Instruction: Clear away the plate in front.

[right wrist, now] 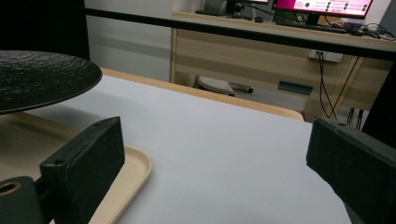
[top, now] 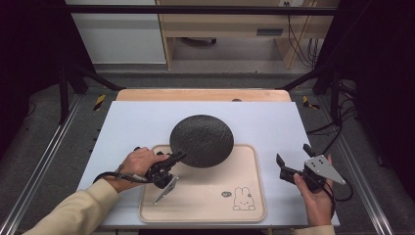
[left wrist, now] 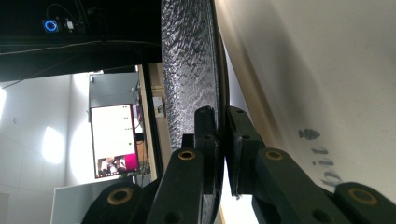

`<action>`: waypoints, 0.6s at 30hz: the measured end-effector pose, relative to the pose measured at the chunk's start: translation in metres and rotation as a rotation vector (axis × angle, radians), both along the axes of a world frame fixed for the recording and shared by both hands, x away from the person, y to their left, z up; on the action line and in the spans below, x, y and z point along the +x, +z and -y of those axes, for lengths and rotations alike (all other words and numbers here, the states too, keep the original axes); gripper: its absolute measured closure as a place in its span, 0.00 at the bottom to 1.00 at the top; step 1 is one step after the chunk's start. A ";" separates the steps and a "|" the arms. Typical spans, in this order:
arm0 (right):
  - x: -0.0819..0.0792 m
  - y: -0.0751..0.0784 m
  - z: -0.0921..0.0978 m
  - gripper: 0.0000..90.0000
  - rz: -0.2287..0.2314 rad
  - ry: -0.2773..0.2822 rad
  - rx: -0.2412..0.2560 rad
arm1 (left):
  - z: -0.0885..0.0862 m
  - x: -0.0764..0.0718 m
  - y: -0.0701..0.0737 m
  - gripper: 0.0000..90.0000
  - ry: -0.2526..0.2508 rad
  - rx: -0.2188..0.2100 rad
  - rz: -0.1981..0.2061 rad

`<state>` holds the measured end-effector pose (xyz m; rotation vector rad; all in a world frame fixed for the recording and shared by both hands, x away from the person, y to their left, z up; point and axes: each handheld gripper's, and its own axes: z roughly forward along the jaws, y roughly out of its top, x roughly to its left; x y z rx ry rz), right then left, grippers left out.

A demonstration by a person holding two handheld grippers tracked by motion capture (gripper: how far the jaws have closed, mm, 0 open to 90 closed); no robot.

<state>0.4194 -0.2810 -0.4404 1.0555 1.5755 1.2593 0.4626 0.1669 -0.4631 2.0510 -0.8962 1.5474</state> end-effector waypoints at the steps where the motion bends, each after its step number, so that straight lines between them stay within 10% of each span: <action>1: 0.000 0.000 0.000 0.05 -0.001 -0.001 -0.002 | 0.000 -0.001 0.000 0.93 -0.004 0.000 0.000; 18: -0.001 -0.001 0.000 0.05 -0.001 -0.019 -0.013 | -0.005 -0.015 -0.008 0.92 -0.062 0.009 -0.001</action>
